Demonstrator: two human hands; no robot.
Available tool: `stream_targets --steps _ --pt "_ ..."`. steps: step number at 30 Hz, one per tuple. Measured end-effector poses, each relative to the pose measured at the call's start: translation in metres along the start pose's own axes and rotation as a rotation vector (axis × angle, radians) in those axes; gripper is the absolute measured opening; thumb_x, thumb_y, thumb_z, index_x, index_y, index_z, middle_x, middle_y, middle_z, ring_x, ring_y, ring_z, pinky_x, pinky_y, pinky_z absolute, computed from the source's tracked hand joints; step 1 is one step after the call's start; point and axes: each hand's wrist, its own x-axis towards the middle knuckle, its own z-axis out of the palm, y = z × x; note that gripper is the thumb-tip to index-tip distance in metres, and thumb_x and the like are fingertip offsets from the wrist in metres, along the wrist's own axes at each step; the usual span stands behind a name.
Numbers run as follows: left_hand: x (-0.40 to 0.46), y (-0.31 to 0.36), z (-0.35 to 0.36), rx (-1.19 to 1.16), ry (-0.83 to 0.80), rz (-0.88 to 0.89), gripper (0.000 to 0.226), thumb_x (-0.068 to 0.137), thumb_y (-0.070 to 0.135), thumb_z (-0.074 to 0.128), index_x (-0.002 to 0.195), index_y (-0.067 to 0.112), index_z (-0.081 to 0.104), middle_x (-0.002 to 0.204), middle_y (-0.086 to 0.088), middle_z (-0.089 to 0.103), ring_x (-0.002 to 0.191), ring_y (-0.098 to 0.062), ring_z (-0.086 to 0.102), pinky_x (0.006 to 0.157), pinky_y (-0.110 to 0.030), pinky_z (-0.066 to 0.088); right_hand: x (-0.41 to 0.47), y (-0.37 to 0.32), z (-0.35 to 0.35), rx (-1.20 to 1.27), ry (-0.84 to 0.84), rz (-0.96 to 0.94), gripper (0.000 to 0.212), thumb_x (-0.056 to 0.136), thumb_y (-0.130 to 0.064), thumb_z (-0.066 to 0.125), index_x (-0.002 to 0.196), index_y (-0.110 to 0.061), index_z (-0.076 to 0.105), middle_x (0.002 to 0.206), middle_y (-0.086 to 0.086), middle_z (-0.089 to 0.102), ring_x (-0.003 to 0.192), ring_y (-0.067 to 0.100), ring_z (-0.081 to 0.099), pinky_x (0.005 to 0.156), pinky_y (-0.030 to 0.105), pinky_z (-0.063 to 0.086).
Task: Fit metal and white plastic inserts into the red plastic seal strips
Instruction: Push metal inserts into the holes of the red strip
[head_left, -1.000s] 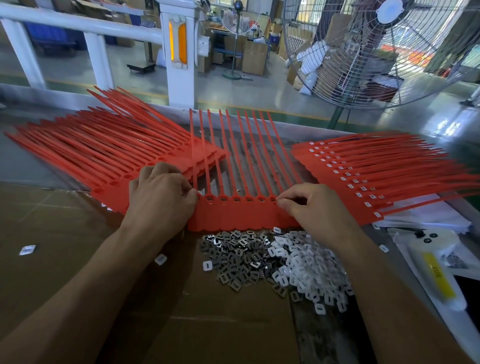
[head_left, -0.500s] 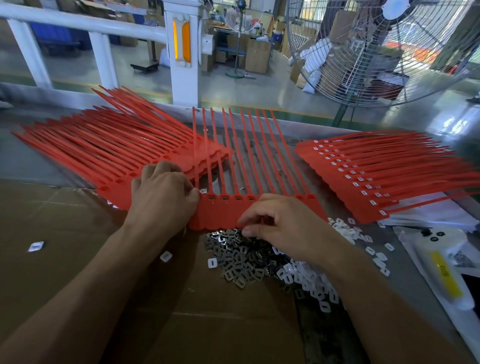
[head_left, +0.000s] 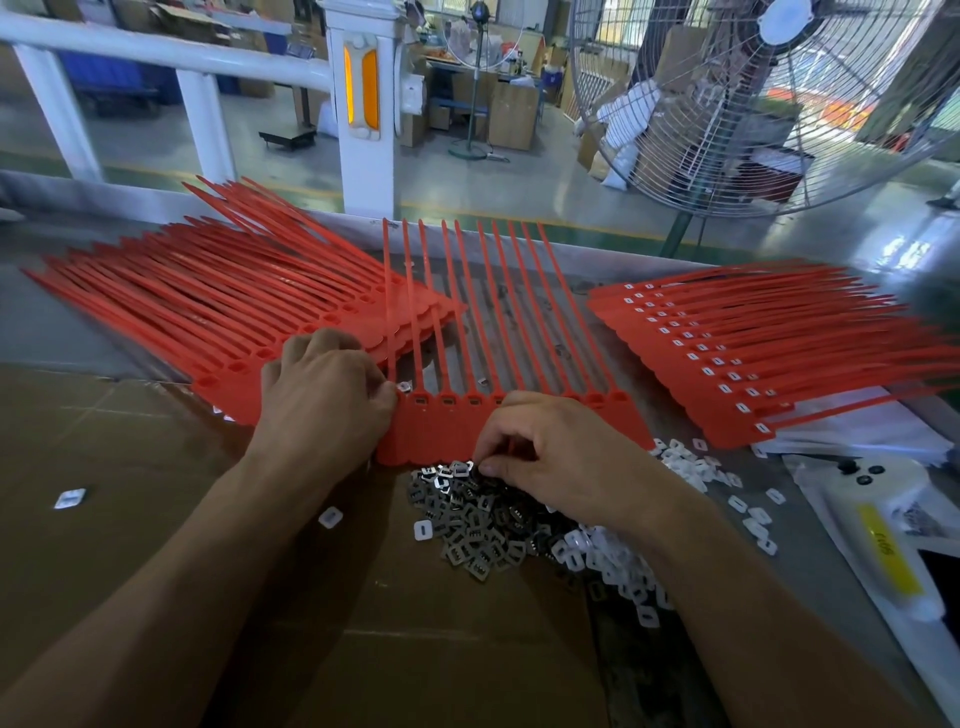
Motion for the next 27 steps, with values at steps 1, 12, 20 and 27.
stream_targets --steps 1,12,20,27 --pt "0.0 0.0 0.0 -0.001 -0.003 -0.002 0.025 0.096 0.043 0.061 0.109 0.027 0.073 0.143 0.003 0.047 0.138 -0.023 0.03 0.114 -0.049 0.023 0.0 0.0 -0.001 0.0 -0.006 0.0 0.006 0.095 -0.026 0.074 0.093 -0.031 0.072 0.096 -0.02 0.059 0.091 -0.002 0.057 0.085 0.023 0.047" --pt "0.0 0.001 -0.001 0.001 -0.006 -0.005 0.024 0.096 0.042 0.06 0.11 0.027 0.073 0.144 0.003 0.047 0.138 -0.023 0.03 0.113 -0.048 0.023 0.002 -0.005 0.006 0.043 0.033 -0.067 0.014 0.093 -0.029 0.076 0.106 -0.031 0.078 0.103 -0.016 0.064 0.098 0.002 0.061 0.091 0.03 0.051" --pt "0.002 -0.001 0.002 0.0 0.013 0.001 0.023 0.095 0.044 0.06 0.107 0.029 0.074 0.141 0.004 0.049 0.136 -0.023 0.031 0.112 -0.048 0.025 0.002 -0.007 0.01 0.044 0.051 -0.098 0.01 0.091 -0.022 0.077 0.091 -0.031 0.071 0.094 -0.021 0.06 0.091 -0.001 0.059 0.082 0.017 0.045" --pt "0.002 -0.002 0.002 -0.012 0.008 -0.001 0.021 0.095 0.044 0.061 0.104 0.03 0.073 0.14 0.005 0.05 0.135 -0.022 0.032 0.112 -0.048 0.025 -0.004 0.003 0.0 0.289 0.232 0.044 0.018 0.095 -0.019 0.072 0.093 -0.036 0.066 0.09 -0.019 0.071 0.081 -0.001 0.068 0.071 0.01 0.049"
